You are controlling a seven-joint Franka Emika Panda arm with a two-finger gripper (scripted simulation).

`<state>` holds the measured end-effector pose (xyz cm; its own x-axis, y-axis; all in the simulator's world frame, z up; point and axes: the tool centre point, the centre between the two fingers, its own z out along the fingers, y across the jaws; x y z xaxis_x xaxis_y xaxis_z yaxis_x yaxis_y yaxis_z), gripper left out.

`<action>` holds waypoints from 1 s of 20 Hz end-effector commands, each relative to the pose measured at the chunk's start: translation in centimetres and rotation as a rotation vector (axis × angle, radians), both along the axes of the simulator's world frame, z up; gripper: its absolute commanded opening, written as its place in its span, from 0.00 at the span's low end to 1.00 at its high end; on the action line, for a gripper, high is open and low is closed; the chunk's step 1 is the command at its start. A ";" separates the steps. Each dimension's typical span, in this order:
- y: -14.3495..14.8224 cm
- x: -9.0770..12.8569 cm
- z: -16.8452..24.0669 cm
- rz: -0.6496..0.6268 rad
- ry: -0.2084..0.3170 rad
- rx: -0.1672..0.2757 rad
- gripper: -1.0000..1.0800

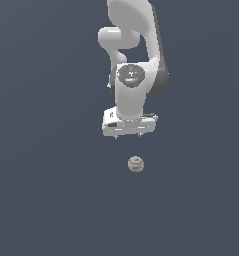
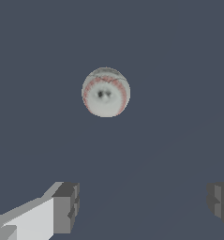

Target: Pick up the object and move it to a goal position.

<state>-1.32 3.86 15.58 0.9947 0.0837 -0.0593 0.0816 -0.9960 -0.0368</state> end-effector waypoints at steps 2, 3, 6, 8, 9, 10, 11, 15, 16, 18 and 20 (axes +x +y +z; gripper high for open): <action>0.2 0.4 -0.3 0.062 -0.004 -0.001 0.96; 0.3 0.6 -0.4 0.083 -0.005 -0.001 0.96; 0.5 1.0 -0.7 0.156 -0.010 -0.001 0.96; 0.7 1.4 -1.0 0.213 -0.013 -0.001 0.96; 0.8 1.6 -1.1 0.244 -0.015 -0.001 0.96; 0.9 1.8 -1.3 0.275 -0.017 -0.001 0.96; 1.0 2.0 -1.4 0.306 -0.018 -0.001 0.96; 1.4 2.8 -2.0 0.430 -0.025 0.000 0.96; 1.5 3.0 -2.2 0.461 -0.027 0.000 0.96; 1.7 3.4 -2.5 0.523 -0.031 0.000 0.96; 1.9 3.8 -2.8 0.585 -0.034 0.001 0.96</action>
